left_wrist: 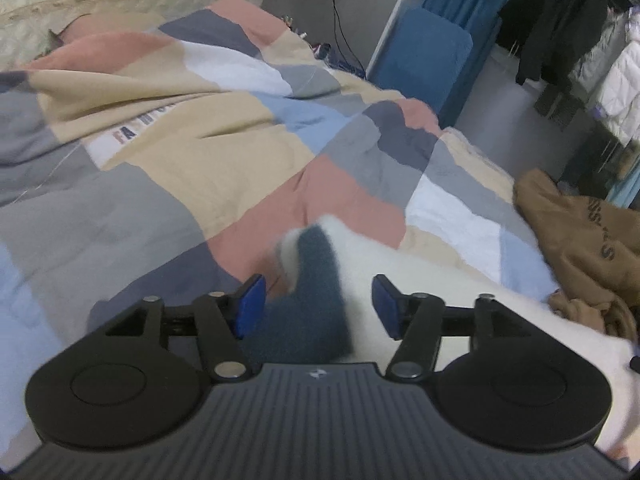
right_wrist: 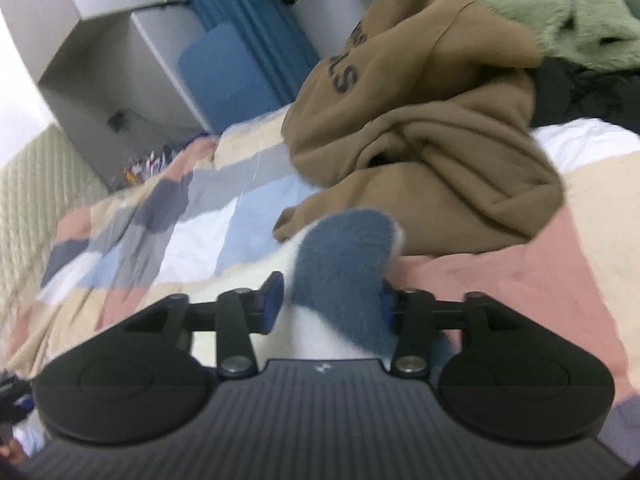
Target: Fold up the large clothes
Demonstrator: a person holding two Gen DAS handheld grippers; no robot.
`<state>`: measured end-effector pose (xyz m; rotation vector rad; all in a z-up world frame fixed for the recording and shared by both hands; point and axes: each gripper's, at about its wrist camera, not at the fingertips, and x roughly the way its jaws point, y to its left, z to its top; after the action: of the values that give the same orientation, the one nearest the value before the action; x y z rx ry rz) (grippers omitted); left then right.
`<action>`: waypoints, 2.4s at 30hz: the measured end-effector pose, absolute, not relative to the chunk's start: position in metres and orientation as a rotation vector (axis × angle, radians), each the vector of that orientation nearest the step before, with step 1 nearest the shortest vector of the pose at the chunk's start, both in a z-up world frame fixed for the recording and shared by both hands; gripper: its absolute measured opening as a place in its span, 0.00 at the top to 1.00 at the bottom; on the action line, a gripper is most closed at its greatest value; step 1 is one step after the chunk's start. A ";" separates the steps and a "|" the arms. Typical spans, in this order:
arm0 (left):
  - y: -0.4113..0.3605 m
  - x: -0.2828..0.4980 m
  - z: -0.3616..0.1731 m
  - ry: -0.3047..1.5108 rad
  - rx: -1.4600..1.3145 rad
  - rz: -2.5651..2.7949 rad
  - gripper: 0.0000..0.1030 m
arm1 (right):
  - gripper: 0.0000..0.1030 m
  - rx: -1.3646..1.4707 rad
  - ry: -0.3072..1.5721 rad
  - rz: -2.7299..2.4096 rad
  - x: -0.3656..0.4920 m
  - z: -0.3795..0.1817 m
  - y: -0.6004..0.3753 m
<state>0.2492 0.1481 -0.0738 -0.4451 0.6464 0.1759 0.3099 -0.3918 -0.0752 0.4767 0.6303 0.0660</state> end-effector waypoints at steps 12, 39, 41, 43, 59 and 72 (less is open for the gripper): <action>0.118 0.188 -0.071 0.717 -0.677 -0.015 0.24 | 0.12 0.791 0.573 0.123 0.228 -0.066 -0.392; 0.144 0.219 -0.193 0.754 -1.447 -0.061 0.04 | 0.07 1.250 0.667 0.257 0.259 -0.150 -0.363; 0.146 0.220 -0.193 0.714 -1.462 -0.043 0.06 | 0.07 1.244 0.661 0.256 0.258 -0.150 -0.362; 0.146 0.222 -0.195 0.696 -1.473 -0.028 0.06 | 0.07 1.225 0.682 0.238 0.260 -0.154 -0.359; 0.144 0.222 -0.164 0.670 -1.189 0.035 0.51 | 0.63 1.025 0.668 0.231 0.285 -0.141 -0.353; 0.145 0.168 -0.126 0.659 -1.172 -0.078 0.52 | 0.65 0.931 0.596 0.247 0.227 -0.103 -0.370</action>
<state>0.1678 0.1451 -0.1257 -1.1716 0.6589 -0.0781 0.2266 -0.3700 -0.1032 0.9312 0.5963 0.2467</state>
